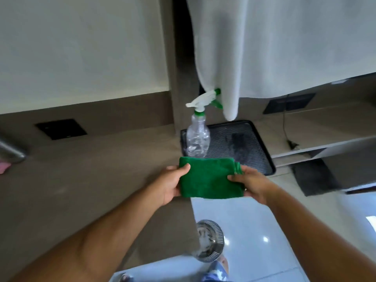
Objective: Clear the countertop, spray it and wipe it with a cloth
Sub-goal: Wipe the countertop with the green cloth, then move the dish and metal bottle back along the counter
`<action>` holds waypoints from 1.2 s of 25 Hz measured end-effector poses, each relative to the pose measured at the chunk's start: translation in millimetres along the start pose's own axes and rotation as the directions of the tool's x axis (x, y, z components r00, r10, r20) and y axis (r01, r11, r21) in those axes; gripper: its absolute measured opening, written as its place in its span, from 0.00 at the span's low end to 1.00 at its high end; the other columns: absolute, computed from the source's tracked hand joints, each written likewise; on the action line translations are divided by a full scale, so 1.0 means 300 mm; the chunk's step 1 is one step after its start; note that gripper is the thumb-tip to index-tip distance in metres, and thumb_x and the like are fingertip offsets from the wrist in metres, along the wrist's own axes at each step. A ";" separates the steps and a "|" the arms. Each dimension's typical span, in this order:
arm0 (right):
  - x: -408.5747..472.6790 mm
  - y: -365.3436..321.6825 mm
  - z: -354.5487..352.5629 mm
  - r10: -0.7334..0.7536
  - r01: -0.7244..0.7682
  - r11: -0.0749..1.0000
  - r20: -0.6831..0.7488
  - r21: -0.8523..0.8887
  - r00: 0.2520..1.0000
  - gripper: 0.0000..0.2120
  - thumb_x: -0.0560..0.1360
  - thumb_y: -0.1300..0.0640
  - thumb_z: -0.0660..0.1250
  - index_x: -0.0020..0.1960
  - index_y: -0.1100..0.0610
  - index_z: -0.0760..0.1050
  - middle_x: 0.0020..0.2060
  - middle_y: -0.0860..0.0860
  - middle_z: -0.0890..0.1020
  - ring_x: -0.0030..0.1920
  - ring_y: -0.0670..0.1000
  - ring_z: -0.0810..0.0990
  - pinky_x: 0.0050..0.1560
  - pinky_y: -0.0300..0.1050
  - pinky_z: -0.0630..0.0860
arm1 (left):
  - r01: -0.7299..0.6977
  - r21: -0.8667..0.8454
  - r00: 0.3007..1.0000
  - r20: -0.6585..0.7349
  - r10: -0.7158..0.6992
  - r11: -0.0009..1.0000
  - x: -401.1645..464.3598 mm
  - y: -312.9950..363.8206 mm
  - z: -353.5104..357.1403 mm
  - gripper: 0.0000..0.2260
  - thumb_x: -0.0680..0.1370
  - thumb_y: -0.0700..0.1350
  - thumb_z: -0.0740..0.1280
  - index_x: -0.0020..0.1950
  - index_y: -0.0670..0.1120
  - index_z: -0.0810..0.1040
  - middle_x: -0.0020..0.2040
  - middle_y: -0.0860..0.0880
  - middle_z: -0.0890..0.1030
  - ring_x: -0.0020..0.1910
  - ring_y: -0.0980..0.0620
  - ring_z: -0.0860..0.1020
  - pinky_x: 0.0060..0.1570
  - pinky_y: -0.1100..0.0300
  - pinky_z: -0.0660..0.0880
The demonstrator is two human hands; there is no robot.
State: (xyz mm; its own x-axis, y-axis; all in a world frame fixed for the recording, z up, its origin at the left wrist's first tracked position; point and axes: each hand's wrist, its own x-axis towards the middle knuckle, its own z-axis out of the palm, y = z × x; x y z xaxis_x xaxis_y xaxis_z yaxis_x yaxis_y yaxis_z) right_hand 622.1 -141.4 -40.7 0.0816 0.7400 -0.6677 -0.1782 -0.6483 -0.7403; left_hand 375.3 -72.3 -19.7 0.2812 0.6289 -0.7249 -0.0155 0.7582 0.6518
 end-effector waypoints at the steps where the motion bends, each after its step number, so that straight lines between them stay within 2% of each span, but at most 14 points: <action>1: 0.049 -0.042 -0.104 -0.003 -0.002 0.998 -0.083 -0.055 0.997 0.15 0.74 0.66 0.70 0.60 0.60 0.77 0.54 0.59 0.84 0.53 0.57 0.84 0.50 0.52 0.81 | 0.016 -0.039 1.000 0.009 -0.016 0.999 0.054 -0.019 0.095 0.10 0.80 0.44 0.67 0.59 0.43 0.79 0.52 0.43 0.85 0.47 0.46 0.85 0.41 0.48 0.83; 3: 0.166 -0.118 -0.275 -0.023 -0.017 0.981 -0.202 -0.191 0.979 0.14 0.72 0.66 0.73 0.57 0.64 0.78 0.51 0.63 0.84 0.50 0.60 0.84 0.54 0.55 0.80 | 0.039 -0.111 0.999 0.007 -0.039 0.993 0.160 -0.055 0.260 0.09 0.81 0.41 0.66 0.61 0.44 0.78 0.55 0.43 0.84 0.48 0.46 0.84 0.42 0.47 0.83; 6: 0.376 -0.232 -0.432 -0.104 -0.034 0.888 -0.272 -0.459 0.957 0.17 0.67 0.64 0.77 0.55 0.62 0.80 0.51 0.60 0.83 0.52 0.60 0.82 0.60 0.56 0.77 | 0.071 -0.213 0.995 -0.049 -0.083 0.975 0.328 -0.104 0.427 0.07 0.80 0.39 0.66 0.58 0.44 0.77 0.54 0.41 0.82 0.49 0.41 0.82 0.48 0.41 0.80; 8: 0.510 -0.308 -0.469 -0.186 -0.004 0.778 -0.237 -0.628 0.954 0.20 0.66 0.63 0.79 0.56 0.59 0.79 0.53 0.58 0.82 0.53 0.57 0.80 0.61 0.51 0.75 | 0.127 -0.233 0.985 -0.083 -0.150 0.964 0.414 -0.136 0.486 0.06 0.80 0.39 0.66 0.57 0.43 0.76 0.51 0.40 0.81 0.45 0.42 0.82 0.44 0.45 0.80; 11: 0.690 -0.393 -0.469 -0.331 0.051 0.594 -0.186 -0.803 0.925 0.22 0.67 0.60 0.78 0.59 0.57 0.77 0.54 0.55 0.81 0.49 0.52 0.79 0.50 0.42 0.74 | 0.203 -0.118 0.977 -0.035 -0.208 0.972 0.494 -0.167 0.564 0.10 0.82 0.42 0.63 0.61 0.40 0.74 0.56 0.39 0.79 0.46 0.45 0.80 0.43 0.52 0.79; 13: 0.740 -0.411 -0.434 -0.430 0.068 0.397 -0.120 -0.915 0.895 0.23 0.72 0.58 0.73 0.66 0.54 0.74 0.57 0.56 0.80 0.50 0.55 0.79 0.46 0.43 0.74 | 0.201 -0.079 0.978 -0.037 -0.204 0.976 0.501 -0.169 0.582 0.11 0.82 0.42 0.62 0.62 0.38 0.74 0.56 0.40 0.79 0.47 0.46 0.79 0.46 0.54 0.79; 15: 0.706 -0.368 -0.399 -0.486 0.086 0.271 -0.059 -0.959 0.872 0.22 0.75 0.57 0.66 0.69 0.51 0.71 0.61 0.57 0.78 0.56 0.60 0.79 0.52 0.49 0.77 | 0.181 -0.040 0.980 -0.074 -0.183 0.983 0.462 -0.162 0.543 0.06 0.82 0.41 0.64 0.57 0.40 0.75 0.52 0.42 0.79 0.47 0.46 0.79 0.47 0.55 0.79; 16: 0.665 -0.322 -0.387 -0.508 0.076 0.226 -0.050 -0.971 0.860 0.21 0.75 0.57 0.64 0.68 0.50 0.71 0.63 0.57 0.77 0.58 0.61 0.78 0.56 0.52 0.76 | 0.168 -0.028 0.983 -0.072 -0.170 0.985 0.432 -0.152 0.509 0.03 0.81 0.40 0.64 0.52 0.41 0.75 0.47 0.43 0.79 0.43 0.47 0.77 0.44 0.56 0.78; 17: 0.606 -0.271 -0.368 -0.519 0.058 0.186 -0.048 -0.981 0.853 0.21 0.75 0.57 0.63 0.68 0.50 0.72 0.64 0.56 0.76 0.60 0.61 0.77 0.59 0.53 0.75 | 0.158 -0.035 0.985 -0.057 -0.160 0.987 0.394 -0.142 0.466 0.05 0.81 0.37 0.63 0.47 0.42 0.75 0.42 0.44 0.76 0.38 0.49 0.74 0.40 0.58 0.75; 19: 0.461 -0.160 -0.302 -0.504 0.068 0.172 -0.029 -0.983 0.863 0.20 0.75 0.56 0.62 0.67 0.51 0.72 0.66 0.55 0.75 0.62 0.61 0.76 0.60 0.53 0.73 | 0.086 -0.005 0.990 -0.111 -0.086 0.996 0.304 -0.124 0.357 0.09 0.81 0.35 0.62 0.42 0.45 0.73 0.38 0.45 0.73 0.34 0.51 0.69 0.33 0.62 0.68; 21: 0.320 -0.071 -0.190 -0.499 0.185 0.237 0.043 -0.954 0.865 0.21 0.75 0.56 0.64 0.68 0.52 0.73 0.69 0.55 0.73 0.64 0.60 0.74 0.62 0.52 0.71 | -0.027 0.112 0.967 -0.248 0.054 0.993 0.200 -0.098 0.221 0.07 0.80 0.37 0.65 0.45 0.47 0.76 0.40 0.45 0.78 0.34 0.52 0.72 0.35 0.63 0.72; 24: 0.171 0.002 0.065 -0.533 0.369 0.319 0.156 -0.873 0.831 0.20 0.74 0.60 0.65 0.66 0.54 0.75 0.66 0.55 0.75 0.64 0.58 0.75 0.61 0.50 0.72 | -0.140 0.296 0.906 -0.347 0.242 0.945 0.050 -0.066 -0.055 0.04 0.80 0.39 0.67 0.52 0.45 0.80 0.44 0.44 0.80 0.36 0.52 0.75 0.37 0.62 0.72; 26: 0.115 0.005 0.274 -0.544 0.452 0.349 0.216 -0.821 0.811 0.20 0.74 0.61 0.65 0.65 0.54 0.76 0.64 0.55 0.77 0.62 0.58 0.76 0.60 0.49 0.73 | -0.130 0.474 0.841 -0.413 0.351 0.871 -0.037 -0.049 -0.282 0.09 0.79 0.39 0.68 0.57 0.39 0.80 0.43 0.42 0.82 0.37 0.50 0.77 0.35 0.64 0.72; 30: 0.074 -0.063 0.787 -0.538 0.635 0.277 0.431 -0.721 0.724 0.19 0.75 0.61 0.66 0.66 0.59 0.75 0.65 0.56 0.76 0.67 0.56 0.72 0.68 0.44 0.63 | 0.025 0.675 0.703 -0.537 0.467 0.738 -0.252 0.006 -0.835 0.13 0.78 0.44 0.68 0.58 0.37 0.79 0.52 0.37 0.83 0.54 0.39 0.81 0.54 0.52 0.74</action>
State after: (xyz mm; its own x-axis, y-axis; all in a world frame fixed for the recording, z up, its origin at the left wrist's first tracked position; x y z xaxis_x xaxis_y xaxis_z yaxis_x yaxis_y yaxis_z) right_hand 395.7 -70.4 -22.8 -0.2680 0.9621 -0.0513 0.7093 0.1610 -0.6862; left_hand 113.6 -75.6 -19.6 -0.3248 0.8883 -0.3246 0.6431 0.4591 0.6129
